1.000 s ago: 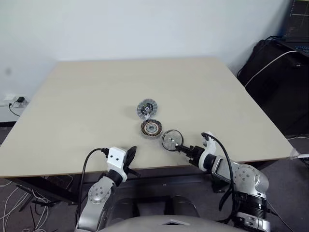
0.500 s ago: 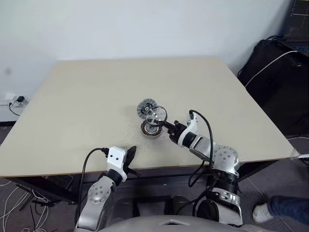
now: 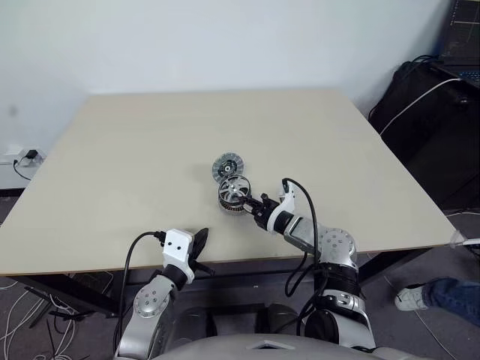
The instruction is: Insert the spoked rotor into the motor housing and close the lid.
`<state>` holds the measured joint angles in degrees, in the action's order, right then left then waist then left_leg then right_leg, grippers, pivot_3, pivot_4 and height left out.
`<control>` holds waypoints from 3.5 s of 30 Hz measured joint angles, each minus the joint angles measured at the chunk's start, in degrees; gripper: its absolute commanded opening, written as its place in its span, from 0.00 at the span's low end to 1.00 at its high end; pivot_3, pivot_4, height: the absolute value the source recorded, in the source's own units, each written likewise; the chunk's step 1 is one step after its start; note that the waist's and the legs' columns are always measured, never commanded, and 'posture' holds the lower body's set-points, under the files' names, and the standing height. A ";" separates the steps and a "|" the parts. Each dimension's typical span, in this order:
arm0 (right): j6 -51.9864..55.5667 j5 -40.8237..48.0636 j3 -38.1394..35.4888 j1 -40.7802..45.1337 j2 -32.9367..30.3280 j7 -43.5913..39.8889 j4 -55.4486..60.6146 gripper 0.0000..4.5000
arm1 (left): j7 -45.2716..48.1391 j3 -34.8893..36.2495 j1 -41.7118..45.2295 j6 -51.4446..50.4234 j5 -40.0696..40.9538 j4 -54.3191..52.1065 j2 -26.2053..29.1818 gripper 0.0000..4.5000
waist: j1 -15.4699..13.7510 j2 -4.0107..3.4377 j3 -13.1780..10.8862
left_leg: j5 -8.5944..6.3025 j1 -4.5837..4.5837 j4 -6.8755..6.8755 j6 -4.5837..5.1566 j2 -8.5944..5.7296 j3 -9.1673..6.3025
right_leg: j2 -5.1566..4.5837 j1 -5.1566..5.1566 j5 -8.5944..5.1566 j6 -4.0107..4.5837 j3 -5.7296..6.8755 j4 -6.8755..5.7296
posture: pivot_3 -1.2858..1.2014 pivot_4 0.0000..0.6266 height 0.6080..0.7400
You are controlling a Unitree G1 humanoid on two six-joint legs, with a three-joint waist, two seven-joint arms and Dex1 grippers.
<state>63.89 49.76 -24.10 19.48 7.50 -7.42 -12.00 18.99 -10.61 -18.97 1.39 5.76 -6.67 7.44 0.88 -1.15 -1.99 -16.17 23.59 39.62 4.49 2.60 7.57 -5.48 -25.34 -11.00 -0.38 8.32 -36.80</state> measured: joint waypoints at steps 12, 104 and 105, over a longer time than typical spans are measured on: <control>-3.72 -1.81 1.92 0.12 -0.08 -0.29 -3.29 0.10 | 0.10 -0.01 0.00 -0.86 0.00 -0.01 0.50 0.00 | 0.25 -0.01 0.00 | 0.00 0.00 0.00 0.00 0.00 0.00 | 0.00 0.00 0.01 -0.02 0.00 0.00 | 0.52 0.00 1.00; -45.59 -67.69 66.93 27.25 -25.13 -51.01 -17.55 0.35 | -3.33 -0.94 -2.43 0.49 0.01 -0.29 -3.19 0.00 | 0.30 0.11 0.23 | 0.05 -0.05 0.11 -0.03 0.02 0.05 | -0.02 0.02 0.02 -0.02 0.06 -0.08 | 0.52 0.00 1.00; -46.03 -67.83 66.90 27.39 -24.85 -51.01 -18.11 0.35 | -3.48 -0.93 -2.42 0.54 0.01 -0.29 -3.25 0.00 | 0.32 0.11 0.23 | 0.06 -0.05 0.11 -0.03 0.03 0.05 | -0.02 0.02 0.03 -0.02 0.06 -0.09 | 0.52 0.00 1.00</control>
<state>17.86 -18.07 42.80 46.87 -17.35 -58.43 -30.11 15.50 -11.54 -21.39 1.93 5.77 -6.96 4.18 1.20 -1.04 -1.76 -16.11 23.54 39.73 4.46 2.63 7.63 -5.50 -25.32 -10.98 -0.41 8.38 -36.89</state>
